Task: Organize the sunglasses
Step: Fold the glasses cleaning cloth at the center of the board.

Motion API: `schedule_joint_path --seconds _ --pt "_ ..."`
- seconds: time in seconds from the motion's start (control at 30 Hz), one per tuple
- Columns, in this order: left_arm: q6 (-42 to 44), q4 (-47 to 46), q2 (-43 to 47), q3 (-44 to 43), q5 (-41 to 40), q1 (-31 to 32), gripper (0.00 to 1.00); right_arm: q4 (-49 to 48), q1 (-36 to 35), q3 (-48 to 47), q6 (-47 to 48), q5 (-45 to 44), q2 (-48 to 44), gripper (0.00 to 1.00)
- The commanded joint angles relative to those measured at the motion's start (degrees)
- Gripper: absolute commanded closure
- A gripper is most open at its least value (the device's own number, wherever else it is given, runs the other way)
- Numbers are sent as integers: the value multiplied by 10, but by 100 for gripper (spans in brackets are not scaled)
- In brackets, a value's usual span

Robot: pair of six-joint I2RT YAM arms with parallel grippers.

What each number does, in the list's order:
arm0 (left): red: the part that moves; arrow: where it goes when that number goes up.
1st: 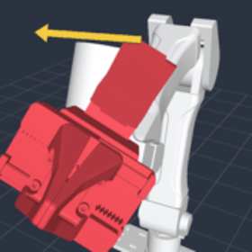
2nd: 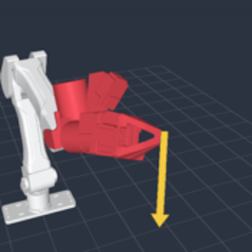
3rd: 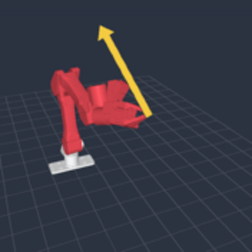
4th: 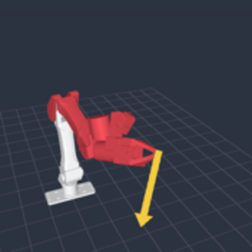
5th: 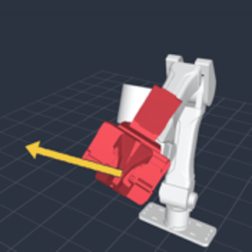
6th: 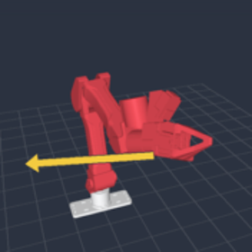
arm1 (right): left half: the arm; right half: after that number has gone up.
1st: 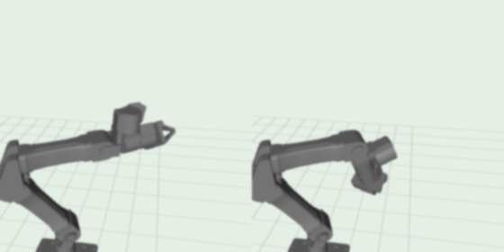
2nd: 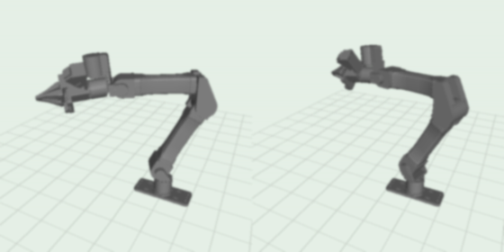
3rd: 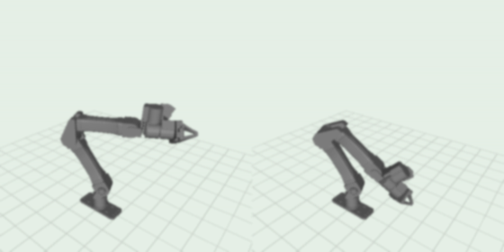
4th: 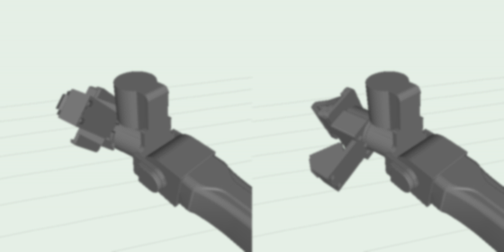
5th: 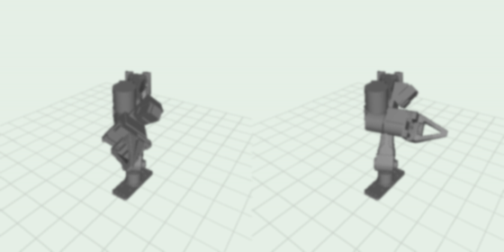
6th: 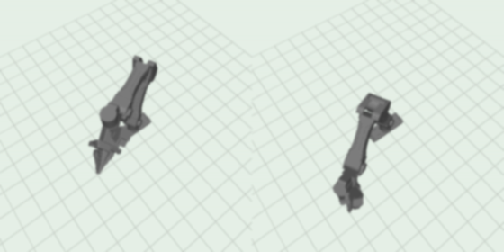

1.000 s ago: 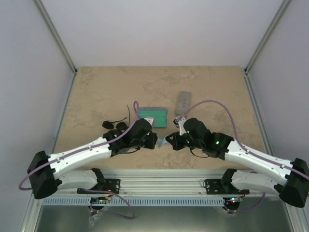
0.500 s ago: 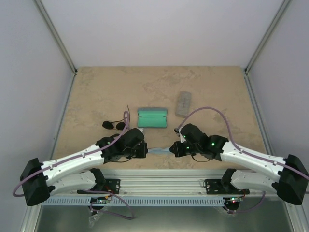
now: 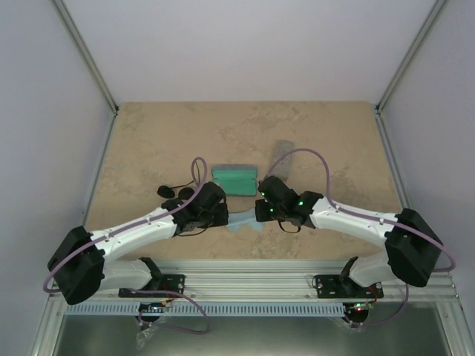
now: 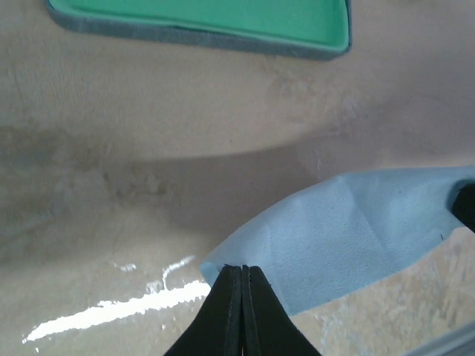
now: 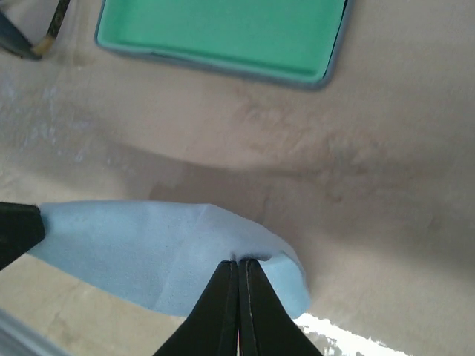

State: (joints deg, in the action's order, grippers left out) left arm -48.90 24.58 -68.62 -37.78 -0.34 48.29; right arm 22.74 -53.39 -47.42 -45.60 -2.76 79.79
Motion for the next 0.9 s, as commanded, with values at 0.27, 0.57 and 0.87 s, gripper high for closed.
schedule_joint_path --seconds 0.27,0.57,0.87 --pt "66 -61 -44 -36 -37 -48 100 -56 34 -42 60 -16 63 100" --pt "121 25 40 -22 127 -48 100 -65 33 19 89 191 -42 100" --pt "103 72 114 -12 217 -48 100 -33 20 43 74 320 -74 99"
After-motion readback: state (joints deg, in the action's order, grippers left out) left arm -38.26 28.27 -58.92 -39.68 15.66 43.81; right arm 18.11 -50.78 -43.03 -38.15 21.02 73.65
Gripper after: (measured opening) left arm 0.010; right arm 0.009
